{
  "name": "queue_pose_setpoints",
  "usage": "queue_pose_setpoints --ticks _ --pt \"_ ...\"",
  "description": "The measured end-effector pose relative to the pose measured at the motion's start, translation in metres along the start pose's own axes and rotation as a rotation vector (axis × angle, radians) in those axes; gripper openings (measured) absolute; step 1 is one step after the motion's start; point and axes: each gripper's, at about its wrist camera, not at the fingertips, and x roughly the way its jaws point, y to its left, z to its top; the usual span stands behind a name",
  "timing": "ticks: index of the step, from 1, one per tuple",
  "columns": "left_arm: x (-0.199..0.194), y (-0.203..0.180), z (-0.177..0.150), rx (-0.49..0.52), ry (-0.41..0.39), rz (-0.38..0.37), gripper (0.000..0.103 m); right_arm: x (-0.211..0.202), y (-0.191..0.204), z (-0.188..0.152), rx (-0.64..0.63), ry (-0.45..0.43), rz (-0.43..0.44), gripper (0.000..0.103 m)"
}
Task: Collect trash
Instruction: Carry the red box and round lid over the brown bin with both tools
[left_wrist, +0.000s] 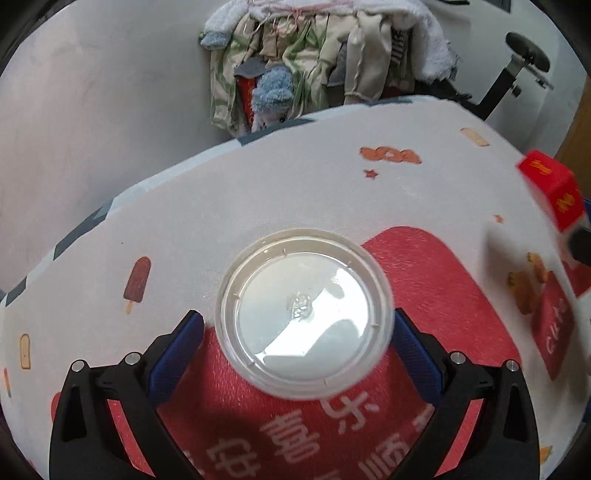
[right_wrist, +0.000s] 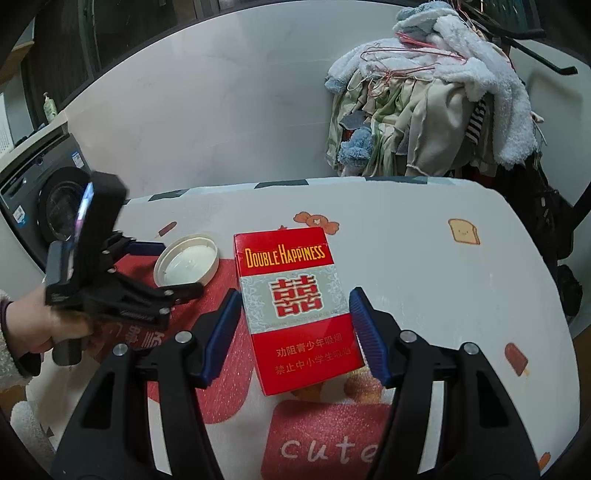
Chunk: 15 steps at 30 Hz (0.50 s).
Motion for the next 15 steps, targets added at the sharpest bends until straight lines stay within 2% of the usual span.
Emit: queue_pose_setpoints --ticks 1,3,4,9,15 --pt "0.000 0.002 0.001 -0.017 -0.003 -0.011 0.097 0.000 0.000 -0.001 0.001 0.002 0.002 0.062" --pt "-0.003 0.009 0.001 -0.059 -0.011 -0.012 0.084 0.000 0.003 -0.003 -0.003 0.003 0.002 0.062" --pt "-0.008 0.010 -0.001 -0.065 -0.021 0.007 0.084 -0.001 0.004 -0.003 -0.002 0.003 0.004 0.062" --pt "-0.044 0.007 -0.026 -0.035 -0.047 -0.020 0.083 -0.012 0.019 -0.007 -0.012 0.000 0.016 0.062" --pt "-0.112 0.006 -0.074 -0.071 -0.128 -0.072 0.083 -0.038 0.050 -0.017 -0.023 -0.021 0.037 0.062"
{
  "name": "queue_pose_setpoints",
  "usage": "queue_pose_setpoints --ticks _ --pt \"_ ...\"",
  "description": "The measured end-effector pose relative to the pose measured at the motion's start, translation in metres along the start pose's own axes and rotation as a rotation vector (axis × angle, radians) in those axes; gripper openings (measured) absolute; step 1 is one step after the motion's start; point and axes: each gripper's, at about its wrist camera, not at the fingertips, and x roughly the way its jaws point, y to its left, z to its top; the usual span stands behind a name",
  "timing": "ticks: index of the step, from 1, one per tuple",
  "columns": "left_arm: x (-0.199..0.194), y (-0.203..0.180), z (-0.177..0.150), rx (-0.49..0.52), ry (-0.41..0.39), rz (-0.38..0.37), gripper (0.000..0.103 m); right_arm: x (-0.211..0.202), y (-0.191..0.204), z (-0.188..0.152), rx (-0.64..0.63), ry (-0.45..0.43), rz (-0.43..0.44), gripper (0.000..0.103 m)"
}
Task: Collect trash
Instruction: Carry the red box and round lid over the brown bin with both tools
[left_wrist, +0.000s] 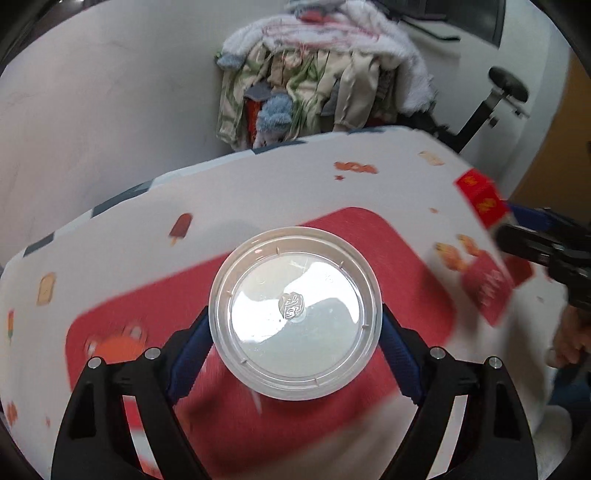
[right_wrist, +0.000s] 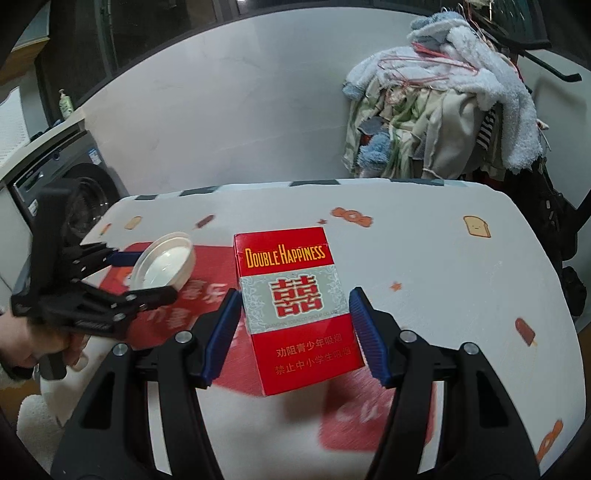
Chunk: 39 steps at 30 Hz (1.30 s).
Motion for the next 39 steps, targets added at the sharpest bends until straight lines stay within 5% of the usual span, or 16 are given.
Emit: queue_pose_setpoints --ticks 11,20,28,39 --pt "-0.130 -0.015 -0.099 -0.023 -0.092 -0.009 0.083 -0.059 0.070 -0.060 -0.008 0.007 0.043 0.062" --pt "-0.196 -0.036 -0.182 -0.036 -0.099 -0.023 0.083 -0.111 0.110 -0.108 0.000 -0.004 0.061 0.062" --pt "-0.206 -0.068 -0.253 -0.014 -0.051 -0.039 0.084 -0.145 0.132 -0.143 0.019 -0.034 0.082 0.062" --pt "-0.187 -0.109 -0.307 0.033 0.025 -0.093 0.084 -0.166 0.146 -0.189 0.000 -0.030 0.066 0.062"
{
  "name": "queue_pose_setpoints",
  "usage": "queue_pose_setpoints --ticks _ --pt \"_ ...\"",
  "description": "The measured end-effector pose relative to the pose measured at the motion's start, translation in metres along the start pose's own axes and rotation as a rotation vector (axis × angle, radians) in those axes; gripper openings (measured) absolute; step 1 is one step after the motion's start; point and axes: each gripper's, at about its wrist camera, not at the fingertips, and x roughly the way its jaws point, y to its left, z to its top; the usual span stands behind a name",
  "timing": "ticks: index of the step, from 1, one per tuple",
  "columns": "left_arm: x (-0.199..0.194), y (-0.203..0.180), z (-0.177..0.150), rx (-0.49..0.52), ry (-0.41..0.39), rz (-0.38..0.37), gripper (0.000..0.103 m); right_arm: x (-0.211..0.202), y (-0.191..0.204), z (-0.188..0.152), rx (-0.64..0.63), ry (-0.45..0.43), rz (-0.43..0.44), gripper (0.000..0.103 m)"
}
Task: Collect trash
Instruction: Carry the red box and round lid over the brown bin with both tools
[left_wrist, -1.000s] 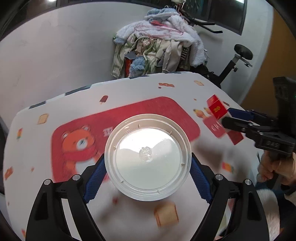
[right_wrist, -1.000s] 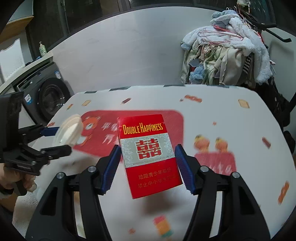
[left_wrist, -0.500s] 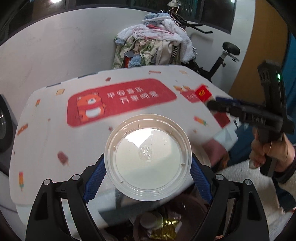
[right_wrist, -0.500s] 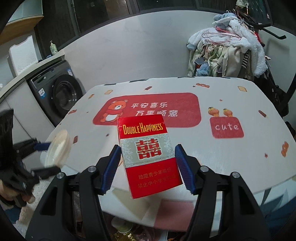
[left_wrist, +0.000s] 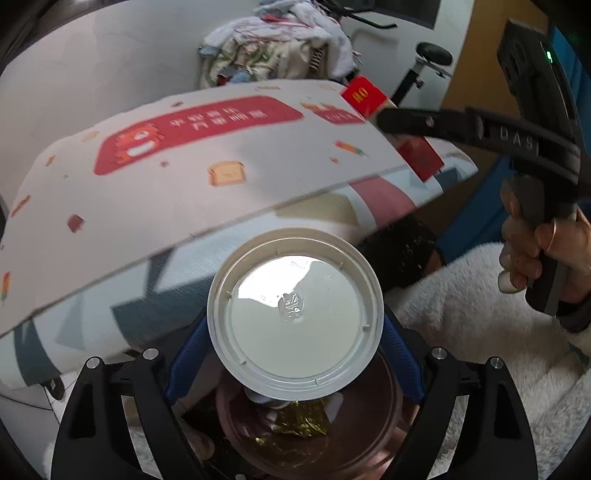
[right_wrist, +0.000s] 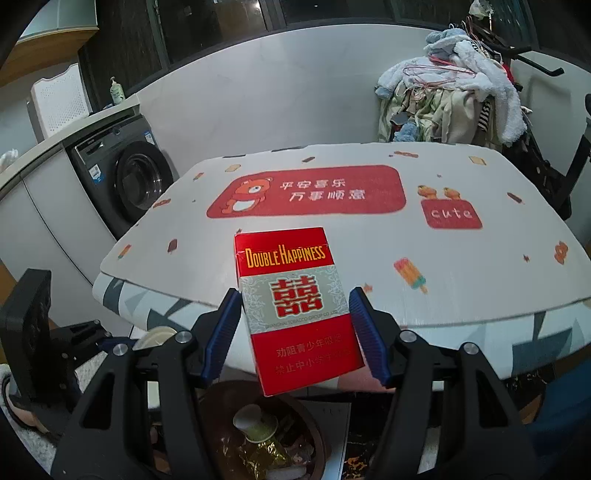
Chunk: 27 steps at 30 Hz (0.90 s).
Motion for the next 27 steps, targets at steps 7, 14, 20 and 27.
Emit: queue_pose_setpoints --ticks 7,14,20,27 --pt "0.013 -0.014 -0.011 0.043 0.032 -0.006 0.085 -0.003 -0.011 -0.019 0.052 0.011 -0.015 0.062" --pt "0.019 -0.015 -0.016 0.042 0.056 -0.013 0.085 -0.003 -0.016 -0.036 0.077 0.027 -0.018 0.062" --pt "0.018 -0.020 -0.017 0.065 0.052 -0.018 0.094 0.000 -0.015 -0.045 0.080 0.041 -0.023 0.062" --pt "0.002 -0.018 -0.015 0.061 -0.004 0.026 0.094 0.003 -0.008 -0.052 0.058 0.055 -0.020 0.062"
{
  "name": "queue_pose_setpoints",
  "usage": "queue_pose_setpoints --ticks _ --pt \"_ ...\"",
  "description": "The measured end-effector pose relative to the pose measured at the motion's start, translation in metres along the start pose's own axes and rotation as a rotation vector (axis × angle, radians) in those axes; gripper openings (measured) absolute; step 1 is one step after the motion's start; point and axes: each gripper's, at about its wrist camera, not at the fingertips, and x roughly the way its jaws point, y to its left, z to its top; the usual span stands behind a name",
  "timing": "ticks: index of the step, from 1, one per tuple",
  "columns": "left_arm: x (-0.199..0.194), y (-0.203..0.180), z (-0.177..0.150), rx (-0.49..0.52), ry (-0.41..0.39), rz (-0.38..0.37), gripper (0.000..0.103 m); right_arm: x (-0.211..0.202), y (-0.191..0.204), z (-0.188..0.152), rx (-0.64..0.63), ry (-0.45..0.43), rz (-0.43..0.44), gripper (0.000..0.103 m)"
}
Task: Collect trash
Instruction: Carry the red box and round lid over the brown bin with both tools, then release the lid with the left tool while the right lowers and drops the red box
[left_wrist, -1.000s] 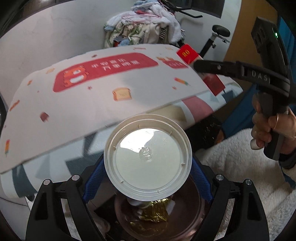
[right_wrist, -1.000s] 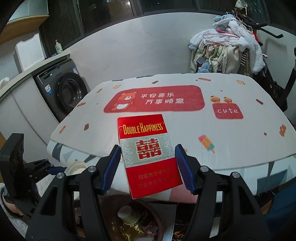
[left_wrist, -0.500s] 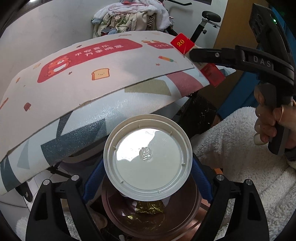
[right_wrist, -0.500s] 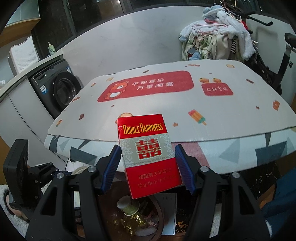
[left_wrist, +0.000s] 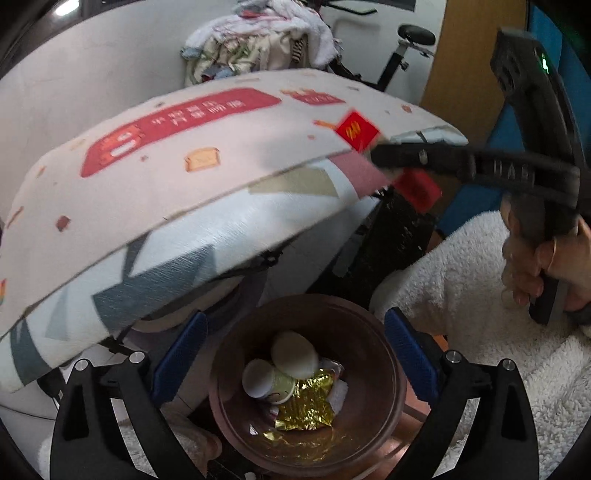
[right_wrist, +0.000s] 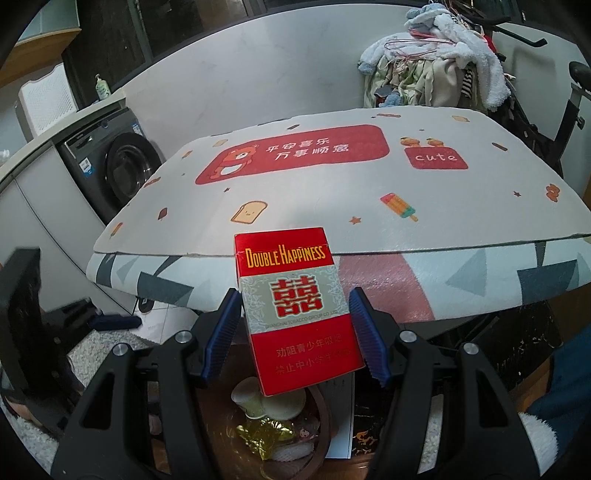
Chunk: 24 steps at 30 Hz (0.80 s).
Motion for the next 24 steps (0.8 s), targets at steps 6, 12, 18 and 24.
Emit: queue_pose_setpoints --ticks 6,12,18,24 --pt "-0.031 0.025 0.002 -0.084 -0.087 0.064 0.094 0.004 0.012 -0.009 -0.039 0.024 0.007 0.062" --pt "-0.060 0.050 -0.009 -0.163 -0.152 0.155 0.095 0.014 0.027 -0.024 -0.079 0.073 0.033 0.062" --pt "-0.076 0.074 -0.029 -0.300 -0.201 0.186 0.096 0.022 0.044 -0.037 -0.131 0.123 0.050 0.062" --pt "-0.069 0.088 -0.033 -0.374 -0.176 0.188 0.096 0.036 0.064 -0.051 -0.234 0.186 0.040 0.062"
